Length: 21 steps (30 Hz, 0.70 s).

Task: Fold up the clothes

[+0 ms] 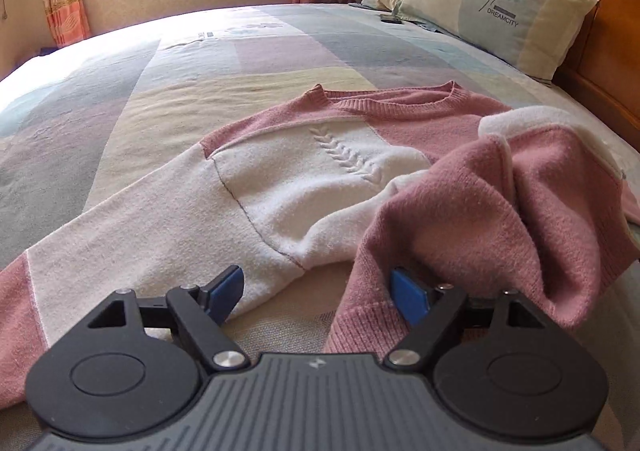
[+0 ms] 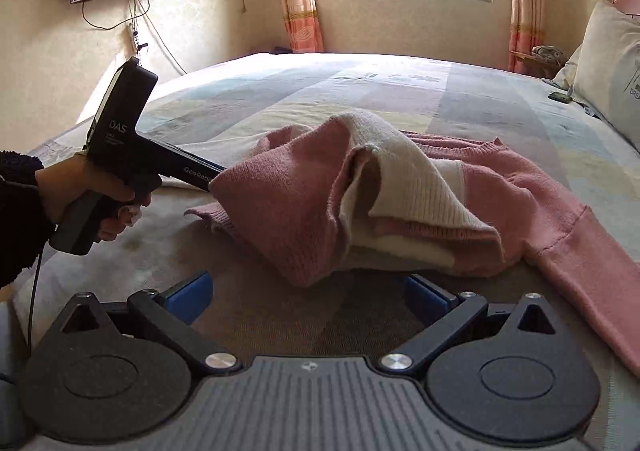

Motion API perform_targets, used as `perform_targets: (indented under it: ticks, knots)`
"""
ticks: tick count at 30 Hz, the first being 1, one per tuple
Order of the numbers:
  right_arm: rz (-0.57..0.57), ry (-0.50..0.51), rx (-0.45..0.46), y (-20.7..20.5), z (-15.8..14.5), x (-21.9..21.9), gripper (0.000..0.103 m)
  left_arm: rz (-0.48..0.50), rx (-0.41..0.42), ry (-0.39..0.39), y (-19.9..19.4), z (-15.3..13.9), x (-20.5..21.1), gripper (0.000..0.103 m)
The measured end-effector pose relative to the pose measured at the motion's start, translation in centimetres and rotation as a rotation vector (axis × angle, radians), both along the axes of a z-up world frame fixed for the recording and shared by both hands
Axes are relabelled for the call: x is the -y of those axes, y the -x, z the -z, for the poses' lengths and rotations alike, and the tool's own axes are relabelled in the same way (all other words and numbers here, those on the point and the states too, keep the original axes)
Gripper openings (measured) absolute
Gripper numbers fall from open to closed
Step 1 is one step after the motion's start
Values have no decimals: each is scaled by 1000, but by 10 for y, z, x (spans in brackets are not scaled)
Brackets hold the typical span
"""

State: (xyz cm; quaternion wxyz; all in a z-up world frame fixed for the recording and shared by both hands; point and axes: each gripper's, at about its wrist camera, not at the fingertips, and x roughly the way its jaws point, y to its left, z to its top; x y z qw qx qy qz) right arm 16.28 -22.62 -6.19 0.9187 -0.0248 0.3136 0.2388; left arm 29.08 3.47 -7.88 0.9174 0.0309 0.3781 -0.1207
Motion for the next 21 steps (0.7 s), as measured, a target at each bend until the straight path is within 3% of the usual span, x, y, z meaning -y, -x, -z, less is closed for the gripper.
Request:
perform_targets:
  ticks: [5, 10, 17, 21]
  knots:
    - [-17, -167, -48, -11, -6, 19, 103, 17, -8, 12, 40, -10, -10, 81]
    - [-45, -303, -114, -27, 10, 9, 103, 20, -31, 64, 71, -7, -16, 81]
    - [-128, -263, -31, -40, 20, -29, 103, -38, -55, 76, 87, 1, -30, 81]
    - [-115, -180, 29, -44, 23, -37, 103, -52, -65, 73, 89, 6, -35, 81]
